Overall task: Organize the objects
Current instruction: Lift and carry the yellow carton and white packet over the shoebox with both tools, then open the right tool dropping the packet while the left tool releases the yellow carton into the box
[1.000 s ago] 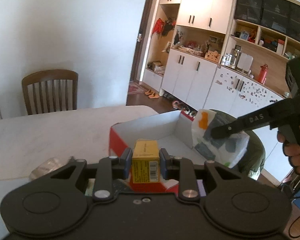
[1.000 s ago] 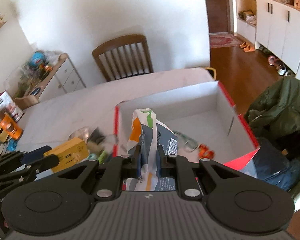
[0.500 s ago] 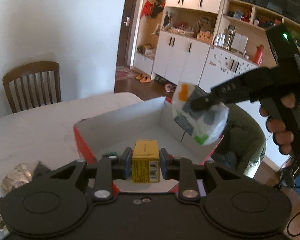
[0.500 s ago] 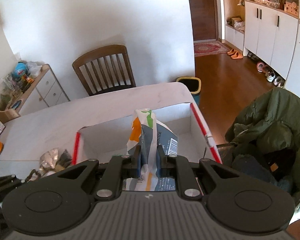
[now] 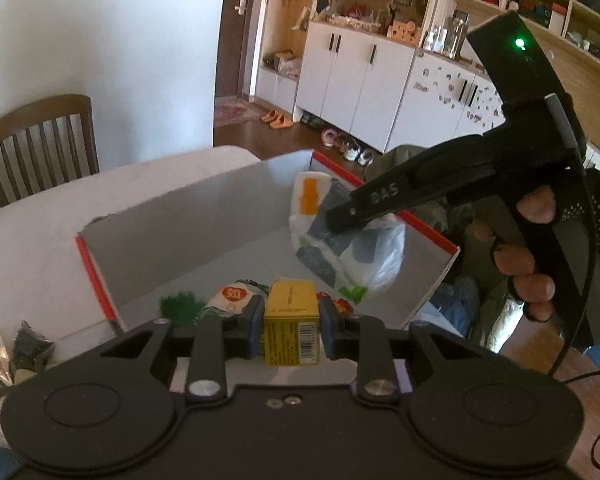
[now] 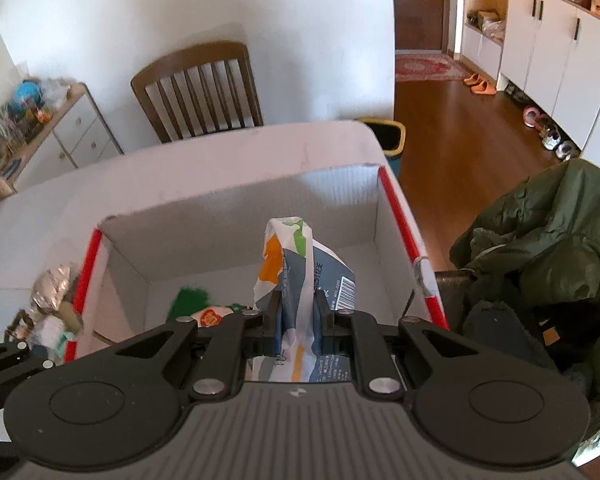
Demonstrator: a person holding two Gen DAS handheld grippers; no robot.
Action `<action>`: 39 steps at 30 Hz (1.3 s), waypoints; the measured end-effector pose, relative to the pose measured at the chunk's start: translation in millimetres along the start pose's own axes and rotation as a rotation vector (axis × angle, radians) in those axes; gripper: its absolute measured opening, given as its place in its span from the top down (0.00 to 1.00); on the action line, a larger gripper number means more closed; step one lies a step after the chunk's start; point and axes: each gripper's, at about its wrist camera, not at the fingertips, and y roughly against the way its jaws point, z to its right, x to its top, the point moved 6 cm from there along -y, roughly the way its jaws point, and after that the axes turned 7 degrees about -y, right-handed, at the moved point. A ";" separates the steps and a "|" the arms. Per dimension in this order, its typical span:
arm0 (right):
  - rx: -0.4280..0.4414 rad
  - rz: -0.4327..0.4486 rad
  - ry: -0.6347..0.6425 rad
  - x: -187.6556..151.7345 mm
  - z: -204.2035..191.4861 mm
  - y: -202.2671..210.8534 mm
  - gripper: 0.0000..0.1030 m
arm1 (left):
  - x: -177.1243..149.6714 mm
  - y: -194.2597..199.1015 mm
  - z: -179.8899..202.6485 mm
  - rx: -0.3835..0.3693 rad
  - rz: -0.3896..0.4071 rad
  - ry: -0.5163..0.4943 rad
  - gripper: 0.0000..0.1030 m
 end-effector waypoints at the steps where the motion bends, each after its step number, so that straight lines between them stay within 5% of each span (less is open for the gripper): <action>1: -0.001 -0.006 0.009 -1.3 -0.1 -3.5 0.87 | 0.4 -3.7 0.9 0.001 -0.008 -0.004 0.74; 26: 0.006 -0.123 0.076 -27.5 3.6 -42.4 0.84 | -22.5 -50.5 -13.3 -0.086 -0.315 0.044 0.73; 39: 0.024 -0.074 0.048 -16.8 7.0 -12.9 0.72 | -21.5 -28.4 -12.9 -0.087 -0.255 0.048 0.57</action>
